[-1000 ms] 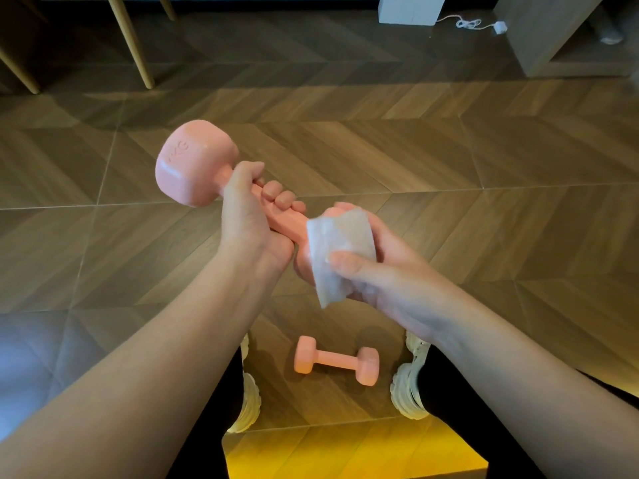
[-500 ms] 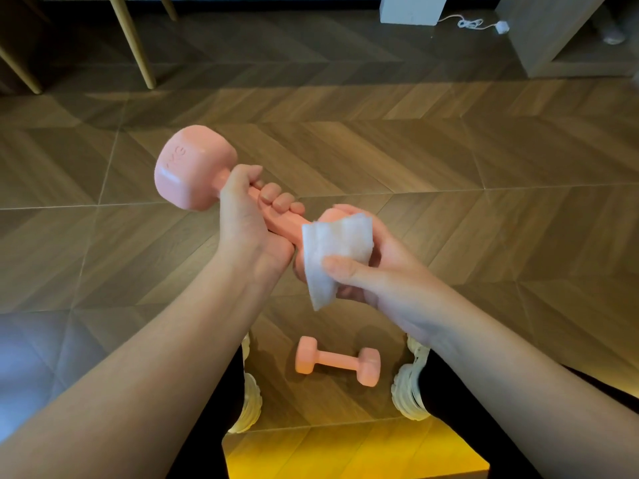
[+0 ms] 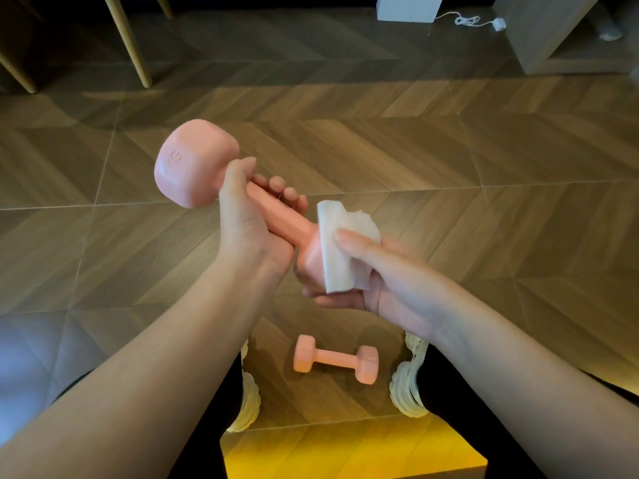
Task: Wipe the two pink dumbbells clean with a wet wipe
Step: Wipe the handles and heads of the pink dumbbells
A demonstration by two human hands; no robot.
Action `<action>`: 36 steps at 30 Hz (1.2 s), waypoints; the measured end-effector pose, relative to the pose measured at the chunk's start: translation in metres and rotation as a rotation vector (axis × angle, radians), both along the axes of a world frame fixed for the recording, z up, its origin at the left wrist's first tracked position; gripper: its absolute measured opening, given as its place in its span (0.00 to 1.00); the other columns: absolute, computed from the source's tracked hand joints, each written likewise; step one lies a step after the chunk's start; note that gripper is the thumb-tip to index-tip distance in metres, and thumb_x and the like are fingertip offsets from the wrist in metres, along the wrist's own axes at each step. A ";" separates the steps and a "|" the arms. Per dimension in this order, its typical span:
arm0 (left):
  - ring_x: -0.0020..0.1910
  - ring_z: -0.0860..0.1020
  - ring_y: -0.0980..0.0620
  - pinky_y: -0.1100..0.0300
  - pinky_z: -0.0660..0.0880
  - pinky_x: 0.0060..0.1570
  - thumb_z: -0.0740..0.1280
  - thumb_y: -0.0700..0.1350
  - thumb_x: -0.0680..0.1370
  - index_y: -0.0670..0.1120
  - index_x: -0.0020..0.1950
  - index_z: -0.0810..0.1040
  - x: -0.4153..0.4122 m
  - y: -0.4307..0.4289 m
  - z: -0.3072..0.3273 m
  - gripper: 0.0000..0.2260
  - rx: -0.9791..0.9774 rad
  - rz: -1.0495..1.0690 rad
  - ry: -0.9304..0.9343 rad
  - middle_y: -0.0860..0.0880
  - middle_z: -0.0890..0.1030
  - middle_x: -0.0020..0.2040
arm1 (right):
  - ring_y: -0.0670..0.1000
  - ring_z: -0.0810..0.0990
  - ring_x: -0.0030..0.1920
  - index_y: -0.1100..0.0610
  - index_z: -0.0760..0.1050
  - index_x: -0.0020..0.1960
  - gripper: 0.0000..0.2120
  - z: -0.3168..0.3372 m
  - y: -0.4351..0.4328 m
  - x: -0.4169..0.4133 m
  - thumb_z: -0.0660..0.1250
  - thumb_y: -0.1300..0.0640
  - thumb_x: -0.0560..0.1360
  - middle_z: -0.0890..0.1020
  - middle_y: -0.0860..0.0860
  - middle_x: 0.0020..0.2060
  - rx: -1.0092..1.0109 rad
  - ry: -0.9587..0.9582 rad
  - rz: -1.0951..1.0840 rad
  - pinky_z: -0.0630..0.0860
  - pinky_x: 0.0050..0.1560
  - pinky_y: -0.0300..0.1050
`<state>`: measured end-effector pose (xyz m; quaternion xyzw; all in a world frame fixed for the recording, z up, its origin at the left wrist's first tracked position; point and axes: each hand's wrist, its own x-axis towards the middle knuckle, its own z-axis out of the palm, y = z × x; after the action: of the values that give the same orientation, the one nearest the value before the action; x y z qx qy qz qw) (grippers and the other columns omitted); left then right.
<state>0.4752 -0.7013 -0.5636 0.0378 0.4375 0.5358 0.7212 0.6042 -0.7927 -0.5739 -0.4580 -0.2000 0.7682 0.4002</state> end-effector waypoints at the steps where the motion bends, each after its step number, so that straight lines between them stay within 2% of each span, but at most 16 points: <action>1: 0.23 0.66 0.54 0.62 0.69 0.32 0.63 0.45 0.78 0.48 0.34 0.63 0.001 -0.001 -0.001 0.14 -0.018 0.005 0.006 0.52 0.65 0.26 | 0.60 0.83 0.57 0.50 0.69 0.68 0.29 -0.001 0.000 -0.001 0.75 0.51 0.70 0.80 0.59 0.60 0.026 -0.084 -0.011 0.83 0.47 0.53; 5: 0.21 0.60 0.55 0.64 0.64 0.25 0.62 0.44 0.78 0.49 0.36 0.61 0.002 -0.001 -0.002 0.14 -0.033 -0.004 0.021 0.53 0.61 0.25 | 0.48 0.84 0.52 0.41 0.70 0.62 0.32 -0.001 0.001 -0.008 0.78 0.47 0.62 0.81 0.48 0.57 0.088 -0.349 -0.034 0.82 0.44 0.44; 8: 0.22 0.60 0.54 0.63 0.64 0.25 0.62 0.43 0.78 0.48 0.35 0.62 0.001 0.000 -0.003 0.14 -0.015 -0.040 0.006 0.53 0.61 0.25 | 0.52 0.85 0.52 0.44 0.70 0.62 0.23 -0.004 0.001 -0.010 0.74 0.42 0.71 0.82 0.52 0.57 0.100 -0.302 -0.059 0.83 0.43 0.47; 10: 0.22 0.61 0.54 0.63 0.65 0.26 0.62 0.43 0.78 0.48 0.35 0.62 0.000 0.000 -0.004 0.13 -0.016 -0.054 0.017 0.53 0.61 0.25 | 0.57 0.84 0.53 0.48 0.70 0.63 0.18 -0.003 0.001 -0.008 0.67 0.44 0.77 0.82 0.56 0.56 0.096 -0.233 -0.067 0.83 0.46 0.52; 11: 0.22 0.61 0.54 0.63 0.65 0.26 0.61 0.43 0.78 0.48 0.34 0.62 0.000 0.001 -0.004 0.13 -0.019 -0.055 0.021 0.53 0.61 0.25 | 0.56 0.84 0.53 0.49 0.70 0.65 0.18 -0.003 0.001 -0.006 0.66 0.45 0.78 0.82 0.57 0.56 0.098 -0.198 -0.061 0.83 0.46 0.52; 13: 0.21 0.60 0.54 0.64 0.64 0.26 0.61 0.43 0.78 0.48 0.34 0.62 -0.001 0.002 -0.004 0.13 -0.028 -0.045 0.007 0.53 0.61 0.25 | 0.52 0.84 0.52 0.50 0.69 0.68 0.24 -0.001 0.000 -0.003 0.70 0.48 0.75 0.82 0.55 0.57 0.113 -0.157 -0.030 0.82 0.46 0.49; 16: 0.21 0.60 0.54 0.65 0.63 0.25 0.60 0.43 0.78 0.49 0.35 0.61 -0.003 0.003 -0.004 0.13 -0.040 -0.026 -0.008 0.53 0.60 0.24 | 0.50 0.83 0.55 0.45 0.69 0.67 0.33 -0.001 0.000 -0.003 0.78 0.52 0.66 0.80 0.51 0.59 0.149 -0.264 0.010 0.82 0.47 0.47; 19: 0.21 0.60 0.54 0.65 0.64 0.26 0.61 0.43 0.78 0.48 0.34 0.61 -0.002 0.003 -0.004 0.13 -0.053 -0.029 -0.041 0.53 0.61 0.24 | 0.46 0.84 0.52 0.39 0.71 0.60 0.27 -0.004 0.002 -0.007 0.78 0.45 0.65 0.81 0.46 0.55 0.142 -0.340 -0.050 0.82 0.45 0.45; 22: 0.21 0.61 0.54 0.63 0.65 0.27 0.62 0.43 0.77 0.48 0.34 0.62 -0.001 0.003 -0.004 0.13 -0.053 -0.047 -0.044 0.53 0.62 0.24 | 0.49 0.84 0.51 0.41 0.72 0.59 0.20 -0.005 0.003 -0.006 0.72 0.39 0.71 0.82 0.48 0.55 0.137 -0.310 -0.056 0.83 0.46 0.48; 24: 0.21 0.61 0.54 0.63 0.65 0.26 0.61 0.42 0.77 0.48 0.34 0.62 -0.002 0.004 -0.004 0.13 -0.053 -0.048 -0.036 0.53 0.62 0.24 | 0.52 0.84 0.53 0.46 0.71 0.65 0.22 -0.005 0.002 -0.001 0.68 0.41 0.74 0.81 0.52 0.57 0.142 -0.249 -0.029 0.81 0.47 0.49; 26: 0.21 0.61 0.54 0.63 0.64 0.26 0.61 0.42 0.77 0.48 0.34 0.62 -0.003 0.005 -0.004 0.13 -0.051 -0.038 -0.047 0.53 0.61 0.25 | 0.52 0.83 0.54 0.48 0.68 0.69 0.26 -0.003 0.001 0.003 0.69 0.47 0.72 0.80 0.53 0.59 0.149 -0.174 0.008 0.80 0.47 0.48; 28: 0.21 0.60 0.54 0.64 0.64 0.25 0.60 0.42 0.77 0.48 0.34 0.62 -0.003 0.005 -0.004 0.13 -0.050 -0.027 -0.048 0.53 0.60 0.25 | 0.50 0.83 0.55 0.46 0.69 0.68 0.29 -0.002 0.000 0.003 0.73 0.52 0.69 0.79 0.51 0.60 0.179 -0.216 0.030 0.81 0.47 0.47; 30: 0.21 0.60 0.54 0.65 0.64 0.25 0.60 0.43 0.77 0.48 0.34 0.62 -0.002 0.003 -0.004 0.13 -0.050 -0.032 -0.038 0.53 0.60 0.24 | 0.46 0.83 0.52 0.41 0.70 0.64 0.30 -0.003 -0.001 -0.001 0.78 0.51 0.66 0.80 0.47 0.57 0.180 -0.332 0.007 0.82 0.44 0.44; 32: 0.21 0.61 0.54 0.64 0.65 0.26 0.61 0.43 0.77 0.48 0.34 0.62 0.001 0.000 -0.005 0.13 -0.044 -0.058 -0.042 0.53 0.61 0.24 | 0.43 0.84 0.49 0.39 0.69 0.59 0.25 -0.004 0.000 -0.006 0.78 0.46 0.68 0.80 0.46 0.55 0.137 -0.390 -0.036 0.82 0.42 0.41; 36: 0.21 0.62 0.53 0.64 0.67 0.27 0.61 0.42 0.77 0.48 0.34 0.63 0.003 -0.001 -0.004 0.13 -0.026 -0.092 -0.036 0.52 0.62 0.24 | 0.51 0.84 0.50 0.42 0.72 0.60 0.14 -0.004 0.002 -0.006 0.66 0.40 0.76 0.82 0.51 0.54 0.069 -0.318 -0.101 0.82 0.46 0.48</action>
<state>0.4781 -0.7025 -0.5672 0.0390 0.4290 0.4968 0.7534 0.5986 -0.7908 -0.5782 -0.5693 -0.2636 0.6575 0.4173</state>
